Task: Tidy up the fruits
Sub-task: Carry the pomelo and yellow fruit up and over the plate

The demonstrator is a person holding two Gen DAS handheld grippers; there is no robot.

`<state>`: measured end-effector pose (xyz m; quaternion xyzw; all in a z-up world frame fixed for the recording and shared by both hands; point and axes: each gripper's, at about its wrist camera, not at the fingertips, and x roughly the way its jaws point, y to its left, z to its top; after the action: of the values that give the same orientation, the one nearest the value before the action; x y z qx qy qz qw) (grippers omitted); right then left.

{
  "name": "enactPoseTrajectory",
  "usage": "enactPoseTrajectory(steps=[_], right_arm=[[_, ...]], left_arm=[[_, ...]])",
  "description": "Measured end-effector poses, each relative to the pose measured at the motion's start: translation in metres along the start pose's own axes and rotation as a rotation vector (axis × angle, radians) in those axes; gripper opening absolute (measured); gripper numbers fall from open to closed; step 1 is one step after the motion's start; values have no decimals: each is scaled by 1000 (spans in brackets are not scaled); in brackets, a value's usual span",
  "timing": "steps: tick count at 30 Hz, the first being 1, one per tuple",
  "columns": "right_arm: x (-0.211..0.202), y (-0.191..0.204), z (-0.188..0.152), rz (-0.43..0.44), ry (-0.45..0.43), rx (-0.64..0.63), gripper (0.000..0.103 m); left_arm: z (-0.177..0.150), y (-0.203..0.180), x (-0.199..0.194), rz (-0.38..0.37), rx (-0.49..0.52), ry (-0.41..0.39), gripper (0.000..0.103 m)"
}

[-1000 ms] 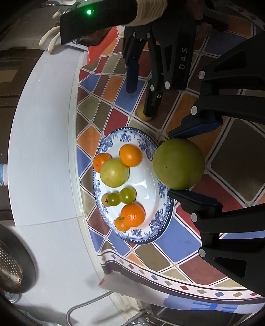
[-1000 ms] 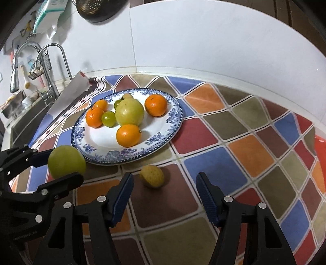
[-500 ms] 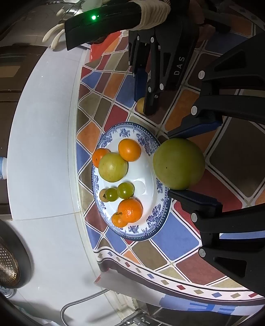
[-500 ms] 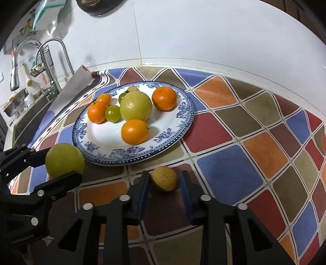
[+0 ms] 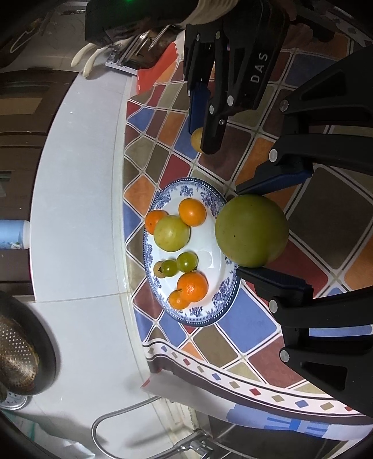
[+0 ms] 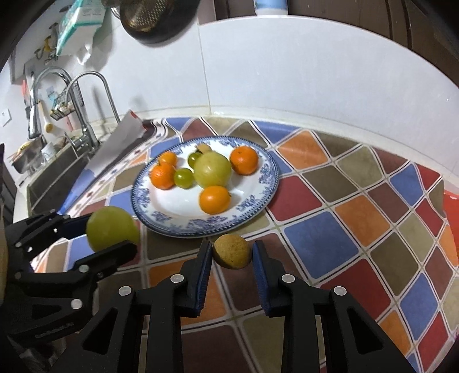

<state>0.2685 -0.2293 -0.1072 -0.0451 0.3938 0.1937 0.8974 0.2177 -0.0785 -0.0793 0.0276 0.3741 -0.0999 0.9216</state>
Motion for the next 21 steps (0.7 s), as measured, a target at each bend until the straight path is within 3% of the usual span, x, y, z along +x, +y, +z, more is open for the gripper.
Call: enactPoseTrajectory(steps=[21], right_arm=[[-37, 56, 7, -28, -105, -4, 30]], left_arm=[[1, 35, -34, -30, 58, -53, 49]])
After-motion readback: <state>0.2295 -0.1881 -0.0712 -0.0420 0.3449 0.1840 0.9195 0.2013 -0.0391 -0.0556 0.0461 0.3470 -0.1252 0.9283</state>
